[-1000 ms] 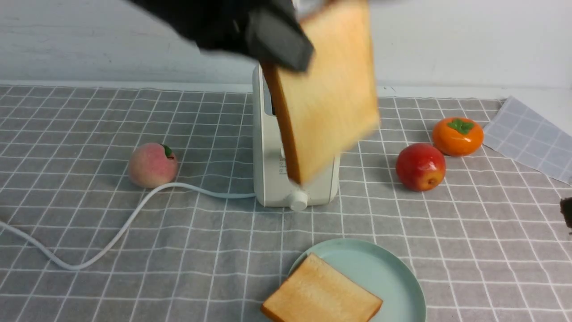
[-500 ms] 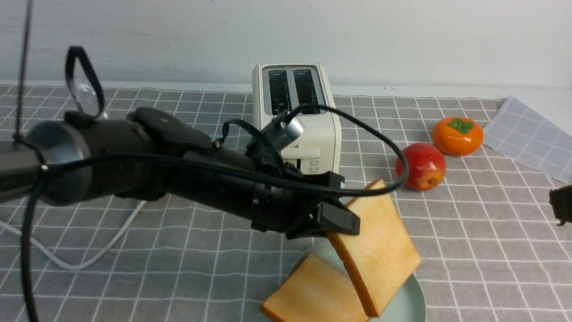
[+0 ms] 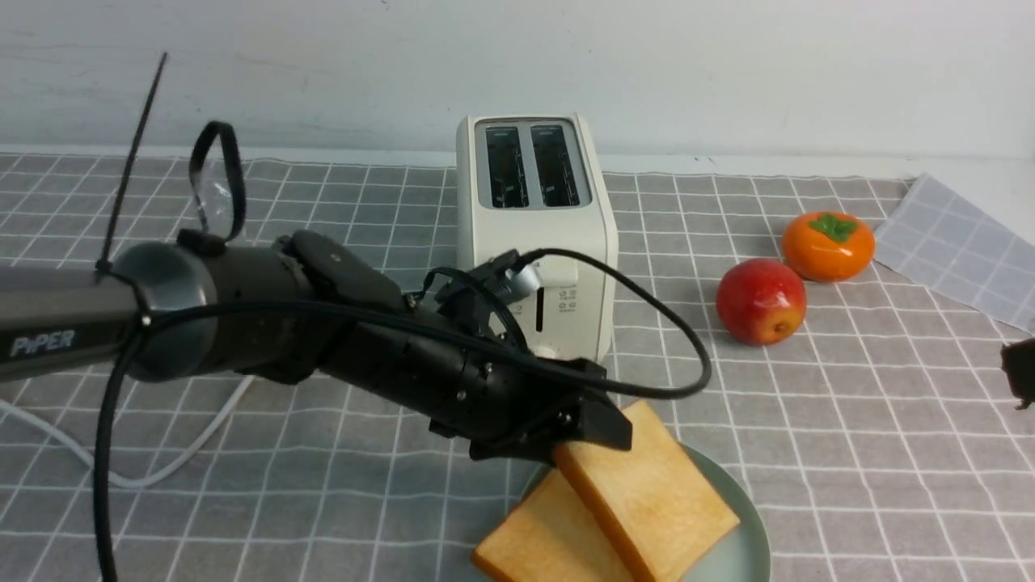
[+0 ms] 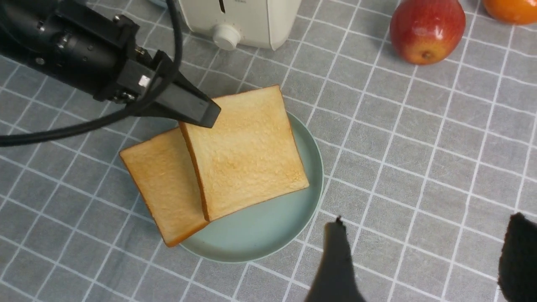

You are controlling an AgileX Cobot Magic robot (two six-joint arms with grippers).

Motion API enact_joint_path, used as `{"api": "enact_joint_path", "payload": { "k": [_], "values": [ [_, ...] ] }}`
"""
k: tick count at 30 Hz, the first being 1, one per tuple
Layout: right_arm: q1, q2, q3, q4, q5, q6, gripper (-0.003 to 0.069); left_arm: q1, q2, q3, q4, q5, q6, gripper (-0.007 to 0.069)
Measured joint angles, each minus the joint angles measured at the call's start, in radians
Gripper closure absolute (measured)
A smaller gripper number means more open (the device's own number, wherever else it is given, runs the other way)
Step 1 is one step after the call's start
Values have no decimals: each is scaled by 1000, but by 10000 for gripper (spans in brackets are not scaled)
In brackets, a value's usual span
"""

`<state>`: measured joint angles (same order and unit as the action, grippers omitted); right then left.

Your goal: Take toasted bread from bread machine on grey coffee table place on plate.

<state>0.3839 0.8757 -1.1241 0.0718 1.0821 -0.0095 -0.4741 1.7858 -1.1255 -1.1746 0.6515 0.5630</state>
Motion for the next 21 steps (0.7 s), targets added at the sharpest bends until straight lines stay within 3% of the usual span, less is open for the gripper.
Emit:
{"api": "enact_joint_path", "payload": {
  "k": [3,8,12,16,18,21],
  "values": [
    [0,0,0,-28,-25,0,179,0,-72,0,9,7,0,-29],
    [0,-1,0,-62,-70,0,258,0,-172,0,68,51,0,-26],
    [0,-7,0,-58,-78,21,450,0,-246,0,227,71,-26,56],
    [0,-7,0,-57,-31,105,635,0,-272,0,396,81,-171,158],
    [0,-14,1,-57,17,142,675,0,-281,0,489,89,-295,224],
    [0,-49,22,-57,31,159,678,0,-307,0,624,107,-460,329]
  ]
}}
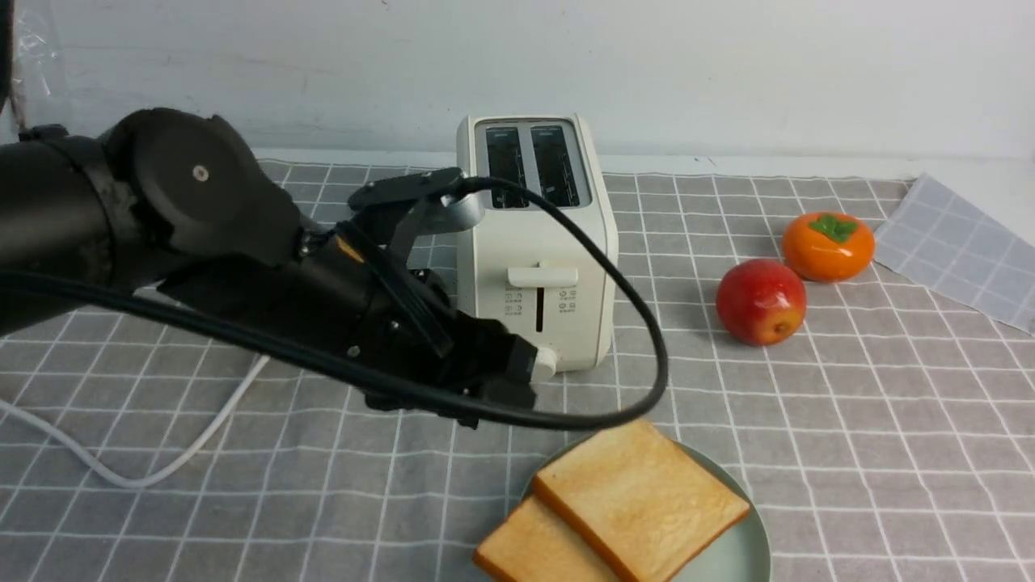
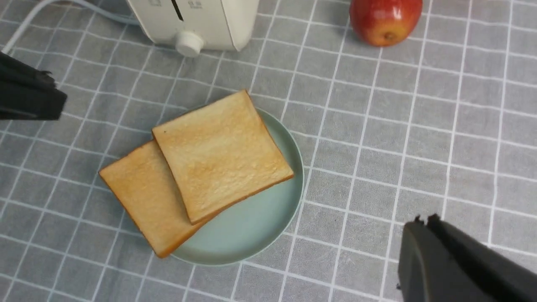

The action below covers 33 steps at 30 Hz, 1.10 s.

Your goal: Take toasted bread from bread machine on grey coffee table place on plate.

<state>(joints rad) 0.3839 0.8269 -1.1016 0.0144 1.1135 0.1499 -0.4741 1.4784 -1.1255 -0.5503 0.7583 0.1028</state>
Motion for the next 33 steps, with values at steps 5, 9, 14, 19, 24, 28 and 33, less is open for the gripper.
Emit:
{"api": "enact_joint_path", "payload": {
  "k": [5,9,14,19,24,28,33],
  "values": [
    [0,-142,124,-6,-160,77,678,0,-119,0,170,10,-241,506],
    [0,-279,276,-14,-322,114,678,0,-220,0,248,55,-351,605],
    [0,-458,501,-9,-473,130,677,0,-359,0,341,184,-436,638],
    [0,-606,717,-30,-494,132,676,0,-571,0,387,367,-492,638],
    [0,-662,810,-71,-492,133,673,0,-815,50,380,411,-495,638],
    [0,-665,827,-77,-491,133,671,0,-1016,118,394,415,-495,638],
    [0,-665,827,-79,-494,133,667,0,-1152,145,424,458,-495,638]
  ]
}}
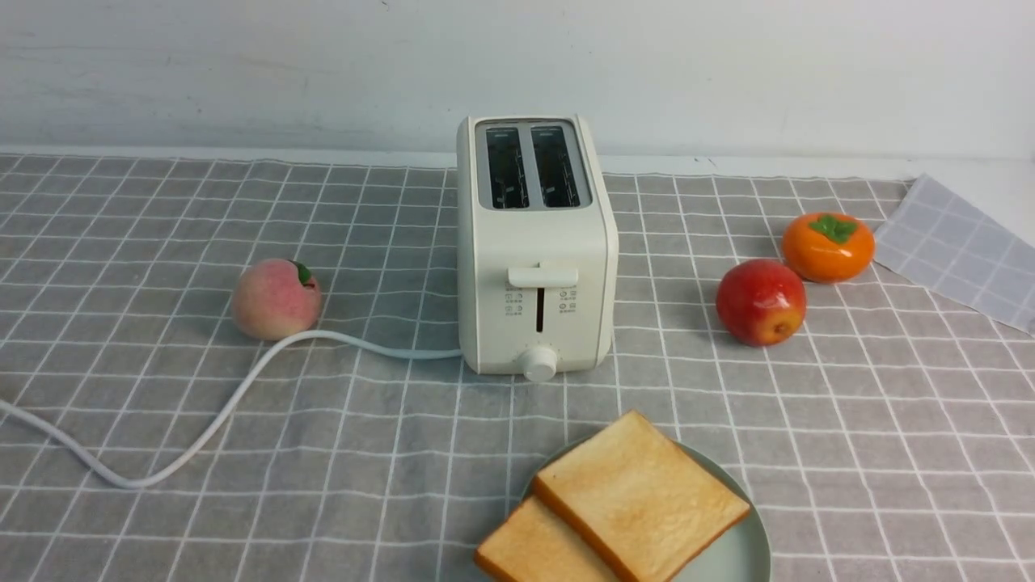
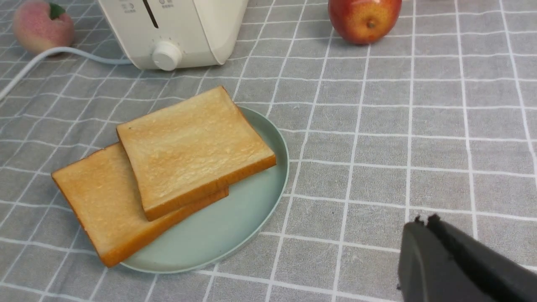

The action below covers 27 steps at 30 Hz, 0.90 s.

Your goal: Take toasted bread from bread machine on grey coffee table place on plate.

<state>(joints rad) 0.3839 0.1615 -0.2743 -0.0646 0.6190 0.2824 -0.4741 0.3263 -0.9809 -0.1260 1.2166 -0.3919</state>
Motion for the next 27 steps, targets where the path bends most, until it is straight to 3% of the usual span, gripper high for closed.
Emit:
{"api": "enact_joint_path", "payload": {
  "k": [20,25,27],
  "values": [
    [0,0,0,0,-3,0,657,0,-91,26,10,27,0,638],
    [0,0,0,-2,-3,0,654,27,-93,169,17,-273,91,637],
    [0,0,0,-2,-3,0,650,98,-104,272,21,-487,130,637]
  ]
}}
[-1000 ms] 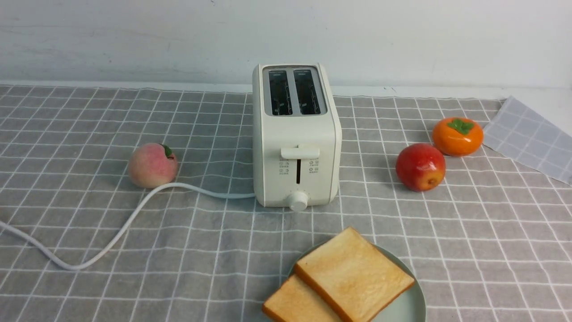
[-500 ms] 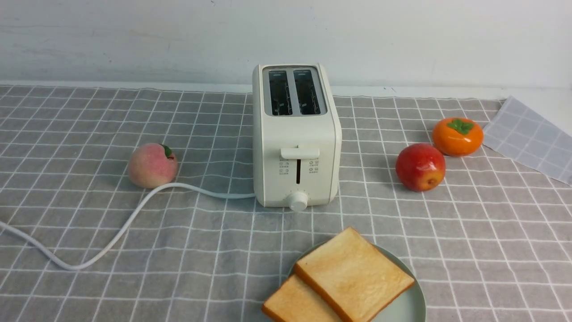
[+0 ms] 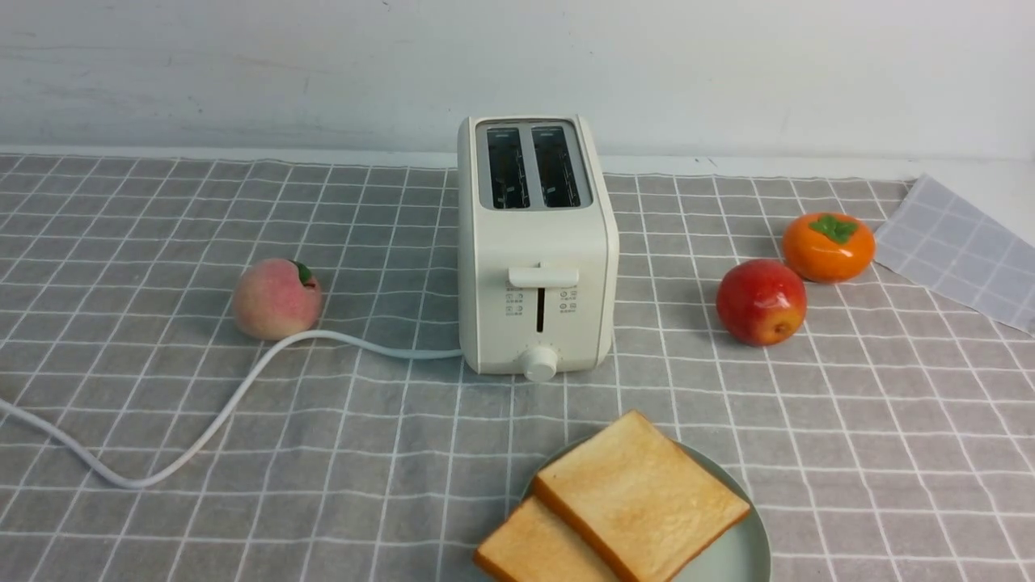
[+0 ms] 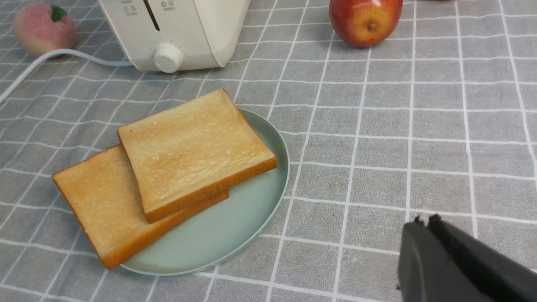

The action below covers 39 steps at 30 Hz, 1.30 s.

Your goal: Take toasted bread from bread machine on grey coffee table place on plate.

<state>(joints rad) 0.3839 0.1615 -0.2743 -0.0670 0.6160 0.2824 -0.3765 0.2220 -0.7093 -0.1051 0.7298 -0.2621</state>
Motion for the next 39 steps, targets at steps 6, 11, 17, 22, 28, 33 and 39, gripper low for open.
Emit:
{"api": "enact_joint_path", "payload": {
  "k": [6,11,17,22,28,33,39],
  "values": [
    [0,0,0,0,0,0,643,194,-89,347,53,-307,-5,634],
    [0,0,0,0,0,0,638,213,-205,561,105,-372,-8,630],
    [0,0,0,0,-1,0,630,214,-232,736,135,-346,-8,624],
    [0,0,0,0,-1,0,622,214,-232,739,135,-326,-6,622],
    [0,0,0,0,-1,0,614,214,-232,739,135,-324,-6,617],
    [0,0,0,0,-1,0,606,235,-232,739,135,-324,-6,612],
    [0,0,0,0,-1,0,603,307,-232,739,135,-325,-6,607]
  ]
}}
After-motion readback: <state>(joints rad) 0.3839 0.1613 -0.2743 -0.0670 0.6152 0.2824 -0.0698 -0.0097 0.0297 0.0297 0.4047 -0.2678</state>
